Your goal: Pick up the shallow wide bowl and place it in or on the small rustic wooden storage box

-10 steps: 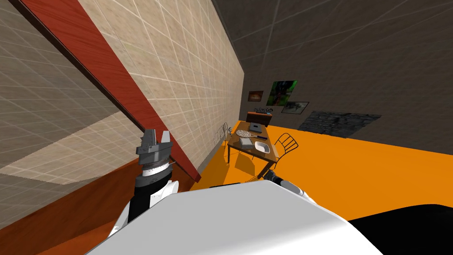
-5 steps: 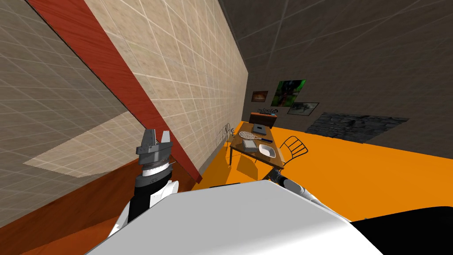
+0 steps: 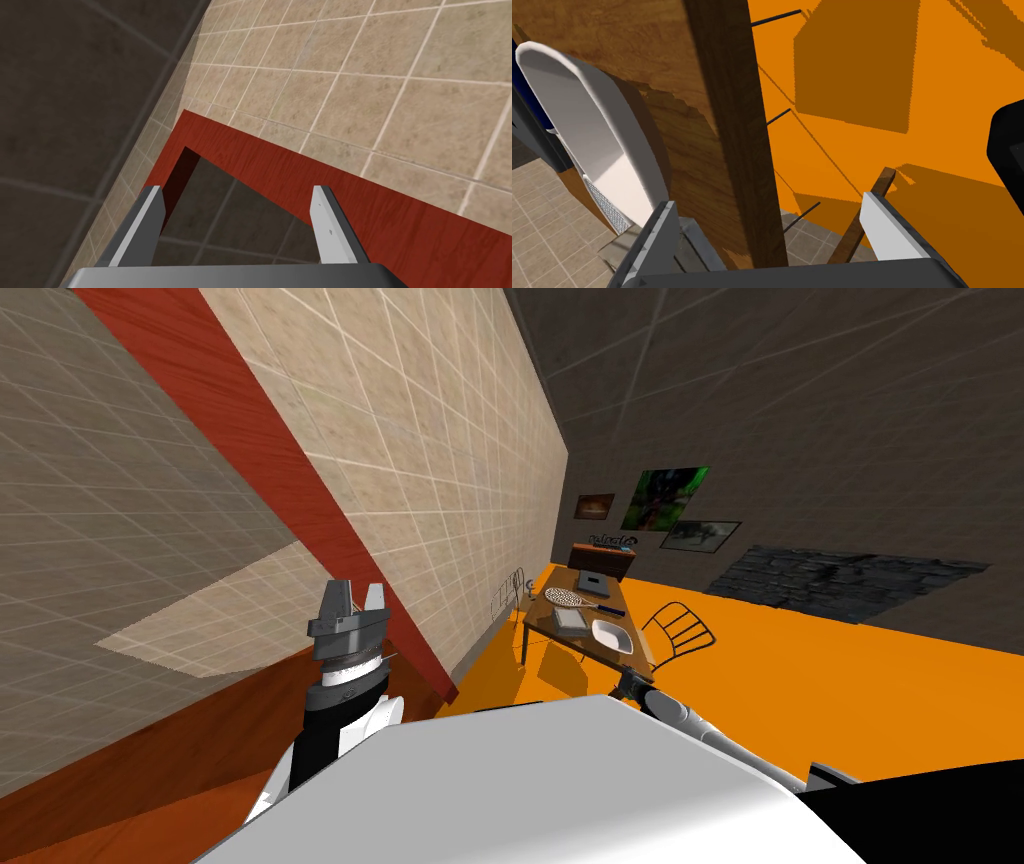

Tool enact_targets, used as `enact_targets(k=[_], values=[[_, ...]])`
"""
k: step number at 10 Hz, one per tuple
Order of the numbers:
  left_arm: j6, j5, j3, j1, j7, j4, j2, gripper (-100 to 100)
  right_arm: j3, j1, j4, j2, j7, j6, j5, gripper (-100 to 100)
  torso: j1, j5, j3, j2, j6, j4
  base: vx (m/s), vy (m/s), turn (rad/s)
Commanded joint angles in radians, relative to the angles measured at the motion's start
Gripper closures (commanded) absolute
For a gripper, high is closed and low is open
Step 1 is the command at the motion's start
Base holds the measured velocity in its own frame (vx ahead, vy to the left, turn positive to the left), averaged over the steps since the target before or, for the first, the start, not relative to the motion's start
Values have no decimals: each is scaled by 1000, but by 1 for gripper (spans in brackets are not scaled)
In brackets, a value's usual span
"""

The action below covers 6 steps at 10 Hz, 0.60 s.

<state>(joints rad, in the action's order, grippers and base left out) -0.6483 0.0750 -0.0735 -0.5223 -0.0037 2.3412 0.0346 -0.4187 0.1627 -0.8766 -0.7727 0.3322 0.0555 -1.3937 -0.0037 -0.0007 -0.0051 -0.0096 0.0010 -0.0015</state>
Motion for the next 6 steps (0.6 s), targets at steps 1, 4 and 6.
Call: enact_targets(k=[1, 4, 6], values=[[0, 0, 0, 0, 0, 0, 0, 0, -25, -18, 24, -28, 19, 24, -11, -100, 0, 0, 0, 0, 0, 0, 192, -57, 91], [0, 0, 0, 0, 0, 0, 0, 0, -25, -18, 24, -28, 19, 24, -11, -100, -2, -1, 2, 4, 1, 0, 61, -38, 12], [0, 0, 0, 0, 0, 0, 0, 0, -26, -44, 48, -41, 33, 37, -35, -100, -2, 0, 2, 4, 0, 1, 145, -79, 119]])
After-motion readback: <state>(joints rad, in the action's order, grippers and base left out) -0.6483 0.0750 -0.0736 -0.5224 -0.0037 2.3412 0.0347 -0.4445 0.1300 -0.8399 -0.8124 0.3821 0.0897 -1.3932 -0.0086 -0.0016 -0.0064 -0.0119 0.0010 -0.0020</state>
